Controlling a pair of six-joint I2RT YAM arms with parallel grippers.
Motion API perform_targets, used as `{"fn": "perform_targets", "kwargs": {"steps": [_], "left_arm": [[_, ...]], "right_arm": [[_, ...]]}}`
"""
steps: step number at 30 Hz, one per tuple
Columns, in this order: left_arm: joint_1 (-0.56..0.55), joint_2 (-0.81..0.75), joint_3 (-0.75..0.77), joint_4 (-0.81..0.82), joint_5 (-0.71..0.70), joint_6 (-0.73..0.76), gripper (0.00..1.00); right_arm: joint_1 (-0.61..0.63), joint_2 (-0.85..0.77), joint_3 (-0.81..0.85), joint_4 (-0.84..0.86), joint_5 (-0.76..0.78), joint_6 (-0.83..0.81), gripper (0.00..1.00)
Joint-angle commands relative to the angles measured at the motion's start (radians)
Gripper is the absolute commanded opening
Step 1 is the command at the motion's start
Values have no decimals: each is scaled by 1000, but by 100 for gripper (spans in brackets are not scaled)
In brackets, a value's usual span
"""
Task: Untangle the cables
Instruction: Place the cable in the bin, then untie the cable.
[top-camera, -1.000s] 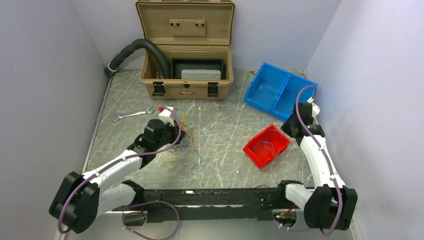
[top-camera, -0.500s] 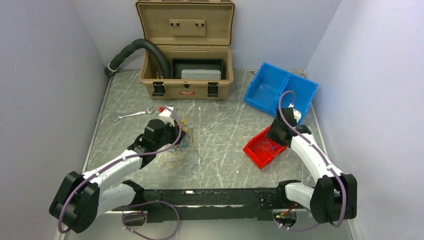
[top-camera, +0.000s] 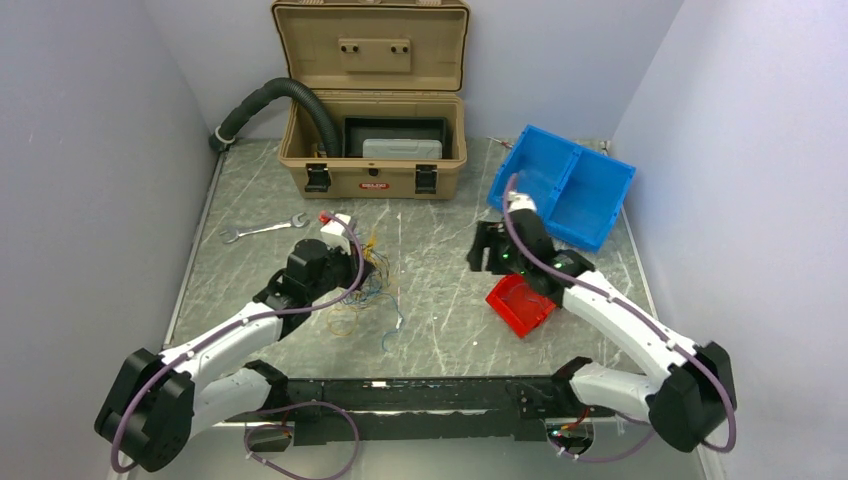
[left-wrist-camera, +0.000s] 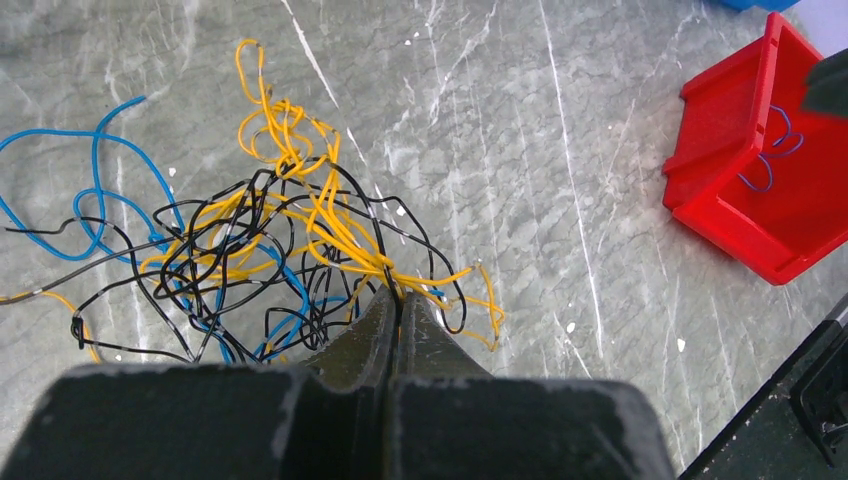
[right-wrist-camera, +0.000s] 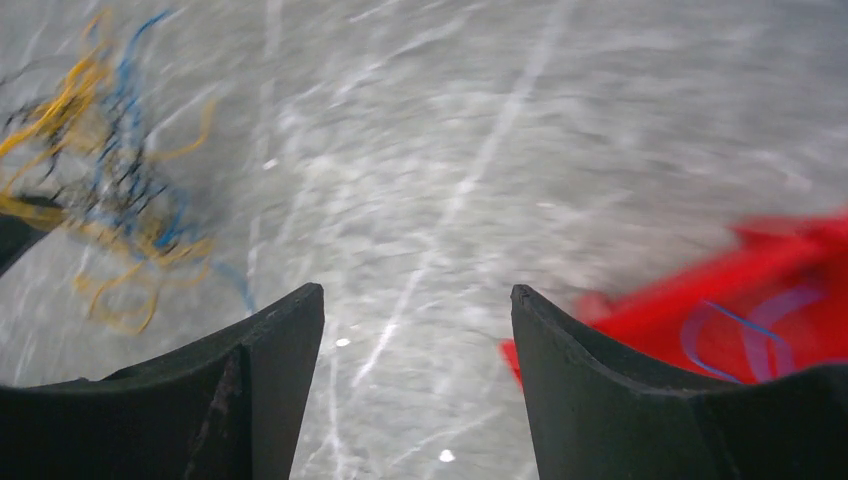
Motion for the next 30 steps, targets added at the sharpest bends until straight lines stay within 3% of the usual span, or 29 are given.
{"fn": "perform_targets", "kwargs": {"steps": [1, 6, 9, 16, 30], "left_arm": [[-3, -39, 13, 44, -6, 16, 0], [-4, -65, 5, 33, -35, 13, 0], [-3, -61, 7, 30, -33, 12, 0], [-4, -53, 16, 12, -43, 5, 0], [-3, -73, 5, 17, -42, -10, 0]], "right_arm": [[154, 97, -28, 288, -129, -58, 71], [311, 270, 7, 454, -132, -83, 69], [364, 342, -18, 612, -214, -110, 68], [388, 411, -212, 989, -263, -83, 68], [445, 611, -155, 1074, -158, -199, 67]]}}
